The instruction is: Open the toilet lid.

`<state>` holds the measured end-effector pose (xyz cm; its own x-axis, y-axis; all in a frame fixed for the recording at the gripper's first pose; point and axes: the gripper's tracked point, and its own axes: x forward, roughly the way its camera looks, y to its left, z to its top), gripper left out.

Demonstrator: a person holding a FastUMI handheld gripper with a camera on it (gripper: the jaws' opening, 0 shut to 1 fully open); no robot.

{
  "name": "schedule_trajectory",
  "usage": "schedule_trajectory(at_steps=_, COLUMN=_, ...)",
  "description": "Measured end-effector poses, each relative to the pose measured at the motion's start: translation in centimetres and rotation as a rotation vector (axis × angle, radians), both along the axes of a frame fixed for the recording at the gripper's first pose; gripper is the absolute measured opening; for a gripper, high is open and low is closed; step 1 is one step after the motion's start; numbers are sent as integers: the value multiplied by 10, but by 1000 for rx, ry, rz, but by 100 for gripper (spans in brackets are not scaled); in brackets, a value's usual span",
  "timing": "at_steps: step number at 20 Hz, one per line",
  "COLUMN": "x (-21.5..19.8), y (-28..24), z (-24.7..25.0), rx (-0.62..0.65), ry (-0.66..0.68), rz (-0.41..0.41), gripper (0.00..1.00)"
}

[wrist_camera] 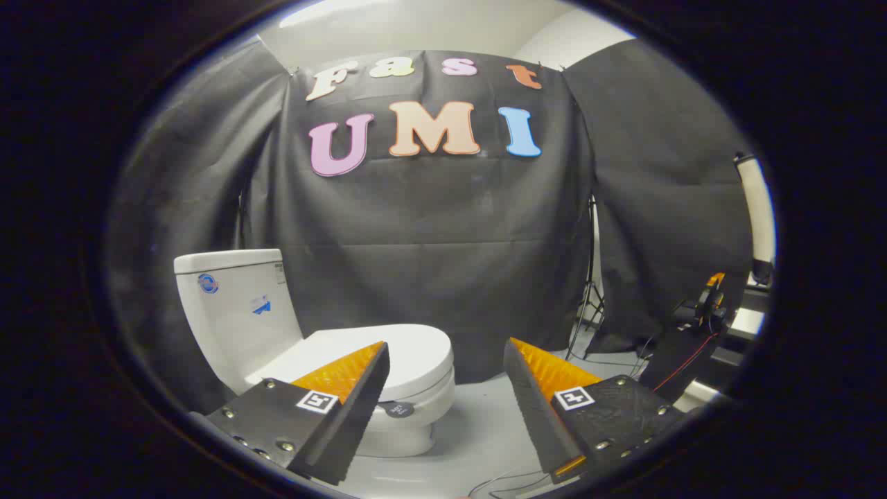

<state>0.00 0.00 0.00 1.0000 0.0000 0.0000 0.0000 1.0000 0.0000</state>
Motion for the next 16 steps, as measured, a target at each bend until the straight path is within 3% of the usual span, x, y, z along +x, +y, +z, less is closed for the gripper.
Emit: schedule_trajectory(at_steps=16, x=28, y=9, z=-23, rx=-20, ry=32, rz=-4, gripper=98)
